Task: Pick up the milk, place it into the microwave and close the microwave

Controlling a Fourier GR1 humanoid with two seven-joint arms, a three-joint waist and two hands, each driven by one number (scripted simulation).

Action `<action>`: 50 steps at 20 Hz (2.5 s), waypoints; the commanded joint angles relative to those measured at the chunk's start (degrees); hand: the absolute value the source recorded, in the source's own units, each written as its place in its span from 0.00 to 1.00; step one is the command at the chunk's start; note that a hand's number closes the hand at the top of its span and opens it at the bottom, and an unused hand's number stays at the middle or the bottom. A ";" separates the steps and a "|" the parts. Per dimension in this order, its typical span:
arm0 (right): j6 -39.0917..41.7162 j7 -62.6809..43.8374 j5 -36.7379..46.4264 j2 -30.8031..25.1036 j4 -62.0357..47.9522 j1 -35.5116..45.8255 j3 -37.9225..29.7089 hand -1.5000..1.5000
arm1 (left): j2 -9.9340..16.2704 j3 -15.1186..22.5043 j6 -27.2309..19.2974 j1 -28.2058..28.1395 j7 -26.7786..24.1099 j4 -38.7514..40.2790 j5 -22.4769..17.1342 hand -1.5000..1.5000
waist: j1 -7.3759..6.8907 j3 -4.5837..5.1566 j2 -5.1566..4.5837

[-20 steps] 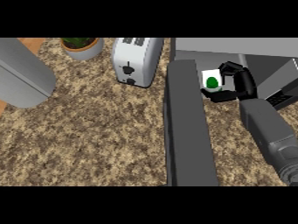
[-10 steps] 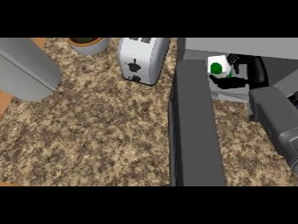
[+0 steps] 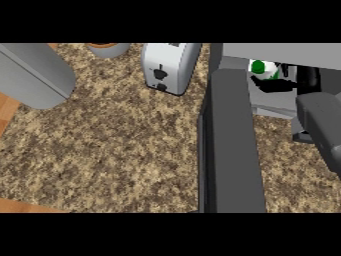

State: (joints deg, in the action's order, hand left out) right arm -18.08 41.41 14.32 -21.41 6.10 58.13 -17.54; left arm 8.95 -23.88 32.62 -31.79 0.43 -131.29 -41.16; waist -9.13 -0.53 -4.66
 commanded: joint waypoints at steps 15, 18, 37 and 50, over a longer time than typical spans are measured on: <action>-1.27 -1.52 0.19 -3.25 -0.85 1.98 -0.68 1.00 | 2.94 -0.89 -0.50 4.09 0.97 2.08 0.21 0.00 | -2.30 -0.19 -1.53; -1.29 -1.84 0.17 -3.65 -1.12 1.99 -0.82 1.00 | 3.39 -1.16 -0.27 4.37 1.04 2.30 1.17 0.00 | -2.75 -0.19 -1.68; 2.23 -6.91 3.63 2.20 -3.09 8.58 2.58 0.00 | 4.47 0.33 -1.47 8.36 2.37 3.61 4.24 0.00 | -3.88 0.22 -0.96; -3.79 -9.52 2.31 8.04 -1.08 13.98 0.46 0.00 | 3.97 2.72 0.23 8.63 2.87 7.42 6.24 0.00 | -1.95 0.30 0.11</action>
State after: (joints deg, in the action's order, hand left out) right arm -22.24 32.68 19.05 -15.57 3.66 69.57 -14.81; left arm 13.37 -22.21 32.27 -23.07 3.18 -125.00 -35.82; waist -11.35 -0.28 -5.17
